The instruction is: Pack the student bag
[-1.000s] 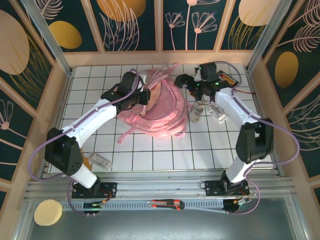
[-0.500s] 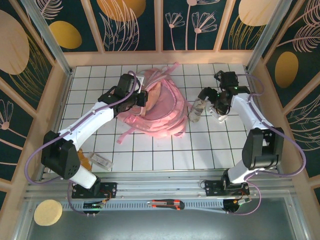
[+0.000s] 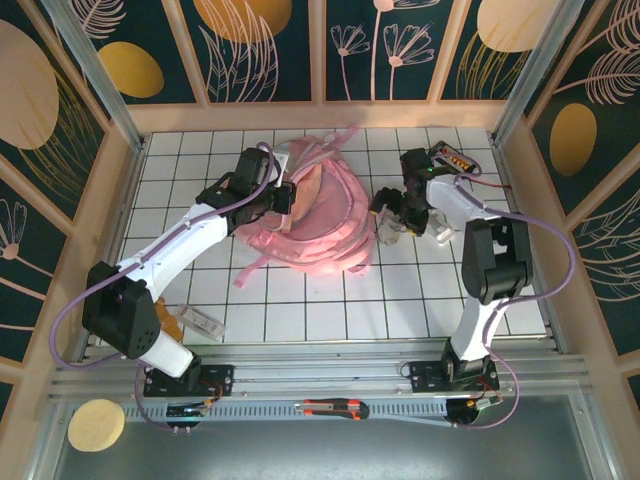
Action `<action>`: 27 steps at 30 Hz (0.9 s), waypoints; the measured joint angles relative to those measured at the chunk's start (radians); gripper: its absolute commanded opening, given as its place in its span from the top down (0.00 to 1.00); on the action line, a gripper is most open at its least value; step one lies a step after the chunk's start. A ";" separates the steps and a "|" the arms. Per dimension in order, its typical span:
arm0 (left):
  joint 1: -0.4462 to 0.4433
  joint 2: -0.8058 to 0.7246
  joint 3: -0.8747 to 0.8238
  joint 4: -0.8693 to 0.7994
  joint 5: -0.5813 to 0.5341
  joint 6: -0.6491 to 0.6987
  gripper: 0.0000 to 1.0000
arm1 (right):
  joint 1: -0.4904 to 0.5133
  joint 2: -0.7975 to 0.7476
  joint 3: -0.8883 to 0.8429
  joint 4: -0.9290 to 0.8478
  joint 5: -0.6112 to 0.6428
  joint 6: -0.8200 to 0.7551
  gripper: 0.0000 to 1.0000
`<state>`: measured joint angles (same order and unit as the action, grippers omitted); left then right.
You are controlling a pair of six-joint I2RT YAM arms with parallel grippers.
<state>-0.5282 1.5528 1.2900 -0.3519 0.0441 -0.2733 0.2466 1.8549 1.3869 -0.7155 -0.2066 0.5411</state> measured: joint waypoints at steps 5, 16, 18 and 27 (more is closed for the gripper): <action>0.000 -0.002 -0.006 0.000 0.000 0.004 1.00 | 0.007 0.053 0.042 0.000 -0.001 0.007 0.01; 0.000 -0.015 -0.025 0.005 -0.003 0.004 1.00 | 0.008 0.145 0.125 -0.047 0.008 0.008 0.01; 0.000 -0.015 -0.027 0.005 -0.003 0.003 1.00 | 0.008 0.159 0.146 -0.060 0.010 0.007 0.01; 0.000 -0.015 -0.028 0.005 -0.003 0.007 1.00 | -0.003 0.201 0.170 -0.067 0.049 0.008 0.04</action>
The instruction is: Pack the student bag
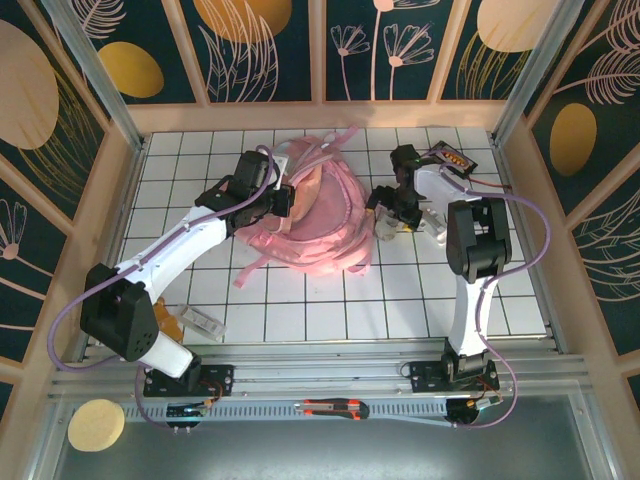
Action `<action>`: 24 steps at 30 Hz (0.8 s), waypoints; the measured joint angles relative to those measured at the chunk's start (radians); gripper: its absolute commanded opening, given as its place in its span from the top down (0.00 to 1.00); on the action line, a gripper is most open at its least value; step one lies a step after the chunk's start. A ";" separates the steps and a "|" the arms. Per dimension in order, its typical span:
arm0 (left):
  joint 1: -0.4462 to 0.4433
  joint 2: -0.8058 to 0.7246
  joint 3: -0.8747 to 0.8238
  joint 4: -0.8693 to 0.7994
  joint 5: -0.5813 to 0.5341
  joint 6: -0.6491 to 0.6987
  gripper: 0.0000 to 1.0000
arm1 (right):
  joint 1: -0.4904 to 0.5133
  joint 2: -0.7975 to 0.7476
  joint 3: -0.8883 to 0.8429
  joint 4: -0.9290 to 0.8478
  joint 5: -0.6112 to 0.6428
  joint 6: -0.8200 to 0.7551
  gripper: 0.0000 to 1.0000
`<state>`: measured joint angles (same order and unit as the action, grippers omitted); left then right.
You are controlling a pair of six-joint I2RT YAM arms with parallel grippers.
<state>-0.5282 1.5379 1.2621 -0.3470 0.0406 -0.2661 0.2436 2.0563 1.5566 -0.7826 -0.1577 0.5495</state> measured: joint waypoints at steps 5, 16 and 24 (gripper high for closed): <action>0.000 0.000 0.000 -0.001 0.000 0.004 1.00 | -0.026 0.000 -0.039 0.042 -0.023 0.007 0.11; 0.006 0.000 0.000 -0.002 0.000 0.020 1.00 | -0.036 -0.022 -0.101 0.126 -0.073 0.006 0.11; 0.016 0.000 0.000 -0.008 -0.002 0.030 1.00 | -0.080 -0.166 -0.116 0.185 -0.163 -0.029 0.01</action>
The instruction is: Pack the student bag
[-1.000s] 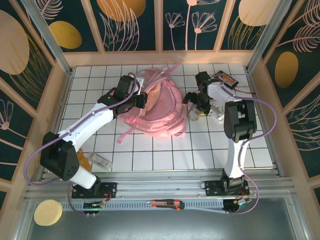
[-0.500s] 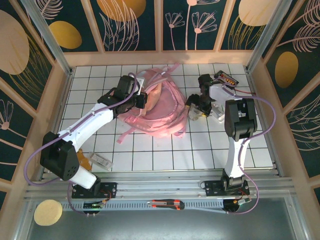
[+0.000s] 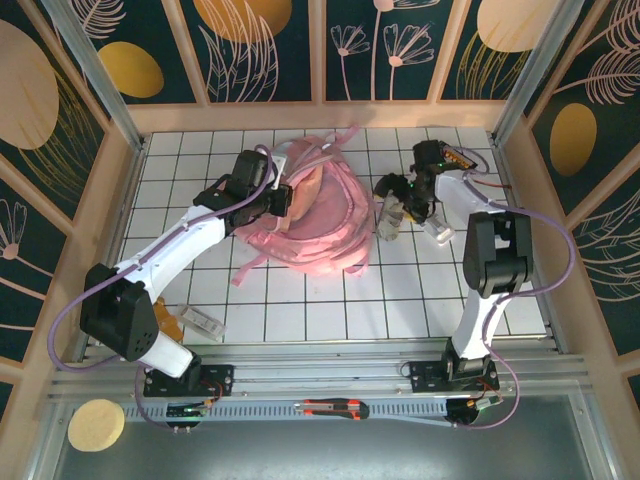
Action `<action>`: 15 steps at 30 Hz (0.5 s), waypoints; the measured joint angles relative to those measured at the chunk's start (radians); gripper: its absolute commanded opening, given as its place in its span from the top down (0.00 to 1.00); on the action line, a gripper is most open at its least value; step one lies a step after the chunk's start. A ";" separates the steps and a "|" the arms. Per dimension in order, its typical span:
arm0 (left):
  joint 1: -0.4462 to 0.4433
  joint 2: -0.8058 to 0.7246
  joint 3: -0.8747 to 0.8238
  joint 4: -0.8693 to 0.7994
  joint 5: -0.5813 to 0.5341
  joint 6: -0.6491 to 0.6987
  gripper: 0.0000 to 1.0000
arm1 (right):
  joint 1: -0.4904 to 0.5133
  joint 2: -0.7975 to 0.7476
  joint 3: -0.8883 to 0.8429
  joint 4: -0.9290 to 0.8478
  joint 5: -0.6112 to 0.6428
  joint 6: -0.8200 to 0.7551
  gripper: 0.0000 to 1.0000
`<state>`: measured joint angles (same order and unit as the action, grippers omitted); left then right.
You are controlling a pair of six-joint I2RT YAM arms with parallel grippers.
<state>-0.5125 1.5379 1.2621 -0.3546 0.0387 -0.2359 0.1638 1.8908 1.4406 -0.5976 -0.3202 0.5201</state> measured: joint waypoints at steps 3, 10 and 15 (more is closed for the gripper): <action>0.002 0.000 0.000 0.000 -0.002 0.000 1.00 | -0.002 0.026 0.093 -0.048 0.065 -0.023 0.02; 0.002 0.000 0.000 -0.001 -0.002 0.004 1.00 | 0.000 0.151 0.161 -0.126 0.155 -0.024 0.07; 0.002 -0.001 0.000 -0.001 -0.002 0.007 1.00 | 0.013 0.227 0.208 -0.148 0.187 -0.027 0.10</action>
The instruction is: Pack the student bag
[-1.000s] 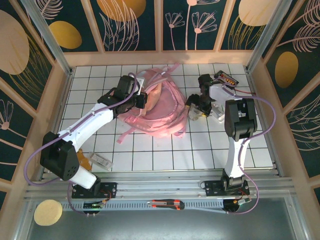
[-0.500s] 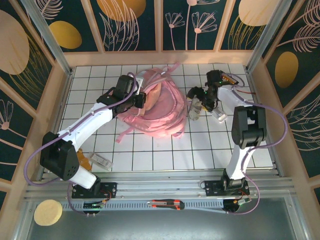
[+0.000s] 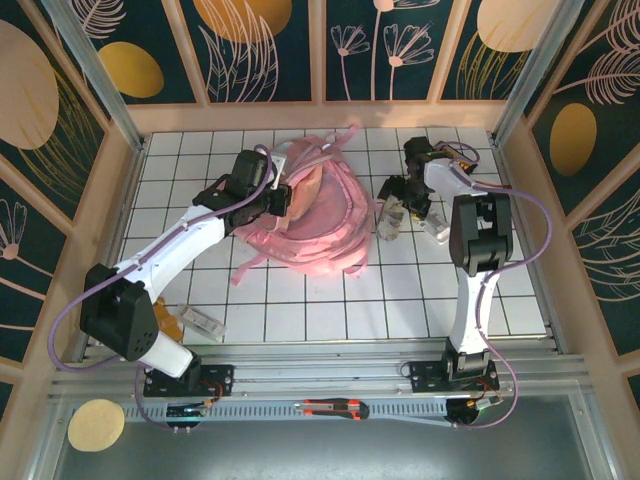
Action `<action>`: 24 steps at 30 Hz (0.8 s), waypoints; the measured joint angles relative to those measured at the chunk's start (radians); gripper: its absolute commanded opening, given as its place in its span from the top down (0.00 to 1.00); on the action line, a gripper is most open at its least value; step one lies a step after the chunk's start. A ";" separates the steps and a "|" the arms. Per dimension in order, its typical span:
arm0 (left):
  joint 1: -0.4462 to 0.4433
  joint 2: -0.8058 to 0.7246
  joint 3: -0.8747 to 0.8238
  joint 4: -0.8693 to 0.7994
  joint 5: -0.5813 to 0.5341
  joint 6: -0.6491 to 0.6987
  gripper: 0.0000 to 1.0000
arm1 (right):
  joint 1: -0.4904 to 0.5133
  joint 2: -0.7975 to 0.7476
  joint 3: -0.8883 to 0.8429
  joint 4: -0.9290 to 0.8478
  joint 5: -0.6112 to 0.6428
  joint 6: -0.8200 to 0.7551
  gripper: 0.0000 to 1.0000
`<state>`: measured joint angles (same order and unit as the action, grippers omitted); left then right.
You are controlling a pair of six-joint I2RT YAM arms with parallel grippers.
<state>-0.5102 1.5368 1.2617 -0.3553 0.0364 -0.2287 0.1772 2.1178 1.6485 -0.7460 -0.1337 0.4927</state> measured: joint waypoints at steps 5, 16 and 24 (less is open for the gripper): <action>0.001 -0.007 -0.008 0.000 -0.001 0.000 1.00 | 0.018 0.026 0.007 0.000 0.015 -0.010 0.14; 0.002 -0.008 -0.008 0.001 0.000 0.000 1.00 | 0.027 0.068 0.038 -0.018 0.044 -0.022 0.49; 0.002 -0.017 -0.018 0.007 0.000 -0.001 1.00 | 0.027 0.029 0.016 -0.029 0.038 -0.023 0.54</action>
<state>-0.5083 1.5200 1.2434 -0.3485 0.0368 -0.2295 0.2047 2.1468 1.6650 -0.7746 -0.0956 0.4698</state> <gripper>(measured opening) 0.074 0.604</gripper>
